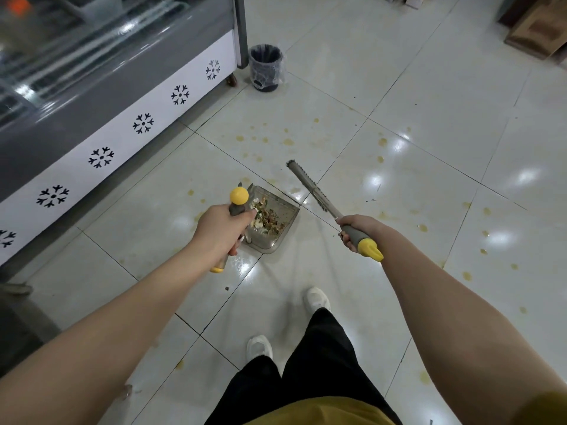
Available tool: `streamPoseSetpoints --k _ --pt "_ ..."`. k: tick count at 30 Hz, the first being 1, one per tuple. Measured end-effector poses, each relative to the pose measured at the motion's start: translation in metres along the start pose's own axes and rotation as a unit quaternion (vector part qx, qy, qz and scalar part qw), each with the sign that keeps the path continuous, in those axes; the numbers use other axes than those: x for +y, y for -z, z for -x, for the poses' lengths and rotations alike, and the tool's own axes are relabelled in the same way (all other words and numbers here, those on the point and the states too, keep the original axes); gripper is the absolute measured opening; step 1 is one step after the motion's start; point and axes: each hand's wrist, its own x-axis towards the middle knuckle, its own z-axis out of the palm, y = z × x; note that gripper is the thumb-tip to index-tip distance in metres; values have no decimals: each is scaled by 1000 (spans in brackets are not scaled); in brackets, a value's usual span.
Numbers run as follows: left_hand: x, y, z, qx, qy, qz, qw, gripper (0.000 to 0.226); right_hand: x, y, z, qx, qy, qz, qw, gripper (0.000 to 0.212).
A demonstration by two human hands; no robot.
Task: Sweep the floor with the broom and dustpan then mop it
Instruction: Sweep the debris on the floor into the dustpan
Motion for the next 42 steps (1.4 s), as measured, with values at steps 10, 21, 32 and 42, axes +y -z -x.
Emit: streamPoseSetpoints --k 10,21,32,42 --pt "59 -43 -49 -15 63 -46 997 33 -96 46 -72 -42 -1 76 996 15" --pt "88 -71 -80 44 178 3 983 32 -167 63 -131 -47 -1 214 976 15" --pt "120 -65 -108 16 197 0 980 30 -201 46 -166 -32 12 243 970 26" --pt "128 -56 -132 10 198 -38 980 33 -198 26 -192 -31 -7 276 961 26"
